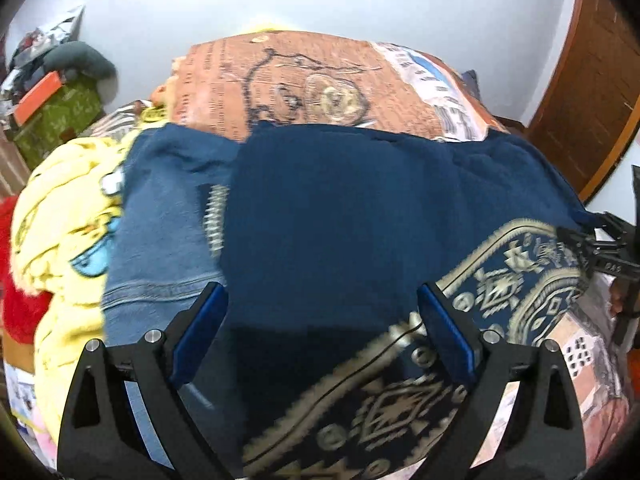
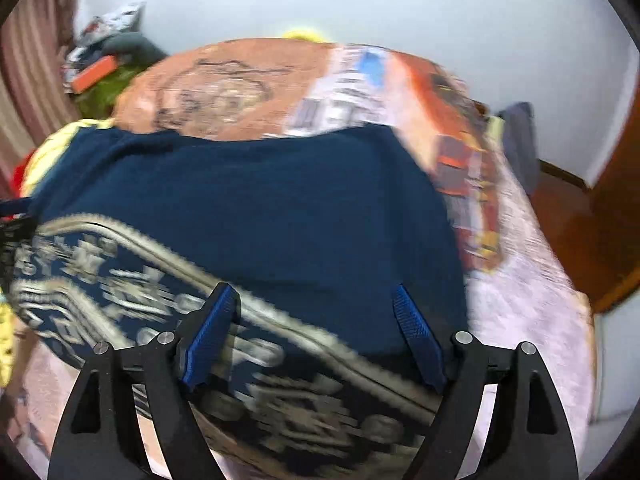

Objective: Fold large clothes
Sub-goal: 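Lift both tools away from the folded hoodie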

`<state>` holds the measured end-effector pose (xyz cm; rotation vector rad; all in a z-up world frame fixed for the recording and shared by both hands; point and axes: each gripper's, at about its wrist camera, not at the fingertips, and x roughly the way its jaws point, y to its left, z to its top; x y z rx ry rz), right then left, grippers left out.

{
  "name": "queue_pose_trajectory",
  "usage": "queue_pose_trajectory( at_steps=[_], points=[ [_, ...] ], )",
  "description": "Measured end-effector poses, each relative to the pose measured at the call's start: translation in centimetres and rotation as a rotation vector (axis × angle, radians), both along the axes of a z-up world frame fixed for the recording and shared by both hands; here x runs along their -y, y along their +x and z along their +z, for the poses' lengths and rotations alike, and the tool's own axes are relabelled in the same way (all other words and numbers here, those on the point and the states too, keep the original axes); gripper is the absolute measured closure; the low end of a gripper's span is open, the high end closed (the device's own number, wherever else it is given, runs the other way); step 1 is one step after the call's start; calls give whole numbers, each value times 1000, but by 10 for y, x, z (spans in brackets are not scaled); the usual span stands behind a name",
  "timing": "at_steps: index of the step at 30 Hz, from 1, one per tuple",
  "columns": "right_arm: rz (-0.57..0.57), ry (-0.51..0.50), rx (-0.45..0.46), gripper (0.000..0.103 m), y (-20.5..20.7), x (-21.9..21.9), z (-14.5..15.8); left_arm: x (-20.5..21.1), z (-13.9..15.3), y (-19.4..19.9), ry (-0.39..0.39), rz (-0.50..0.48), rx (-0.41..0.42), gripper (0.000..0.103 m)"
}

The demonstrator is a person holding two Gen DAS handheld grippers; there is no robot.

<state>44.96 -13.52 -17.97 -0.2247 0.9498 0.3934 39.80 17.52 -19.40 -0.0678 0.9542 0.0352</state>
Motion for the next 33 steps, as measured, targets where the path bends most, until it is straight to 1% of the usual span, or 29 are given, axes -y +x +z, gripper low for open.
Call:
queue_pose_trajectory(
  at_steps=[2,3,4,6,7,8,9,11,14,16,18,22,24,25,26,28,29,30,31,33],
  points=[
    [-3,-1,0,25,-3,7,0,-9,-2,-5,35,34,-8,6],
    [-4,-13,6,25,-4,10,0,-17,-6,-8,79,72,-18,6],
    [-5,-33,19,25,-7,11,1,-25,-8,-10,91,93,-21,6],
    [-9,-91,49,25,-12,10,2,-43,-12,-16,76,132,-30,6],
    [-9,-101,55,25,-14,11,1,-49,-12,-19,63,148,-25,6],
    [-25,-125,66,24,-16,14,1,-55,-11,-22,50,163,-19,6],
    [-43,-138,62,25,-17,19,0,-59,-8,-26,56,182,-16,6],
    [-70,-101,30,25,-14,32,-2,-61,-6,-29,117,208,-14,6],
    [-122,-41,-20,25,-10,49,-1,-62,2,-37,111,235,6,6],
    [-140,-35,-24,25,-12,55,3,-60,11,-44,120,267,32,7],
    [-140,-55,-7,24,-17,57,10,-56,25,-52,116,283,78,7],
    [-111,-75,33,24,-27,53,24,-47,54,-72,31,300,184,7],
    [-95,-65,54,24,-32,48,34,-40,65,-81,-24,306,236,7],
    [-89,-57,59,24,-33,46,36,-37,67,-84,-45,306,248,7],
    [-77,-39,65,24,-36,42,41,-32,70,-88,-83,304,261,7],
    [-54,-9,70,24,-41,36,47,-24,70,-96,-188,297,273,7],
    [-43,1,74,24,-43,32,49,-21,68,-98,-220,296,273,7],
    [-35,8,77,24,-45,29,49,-17,62,-101,-280,295,263,7],
    [-18,16,80,24,-47,23,51,-14,60,-104,-309,296,256,7],
    [8,22,82,24,-50,13,50,-9,42,-106,-411,298,217,7]
  ],
)
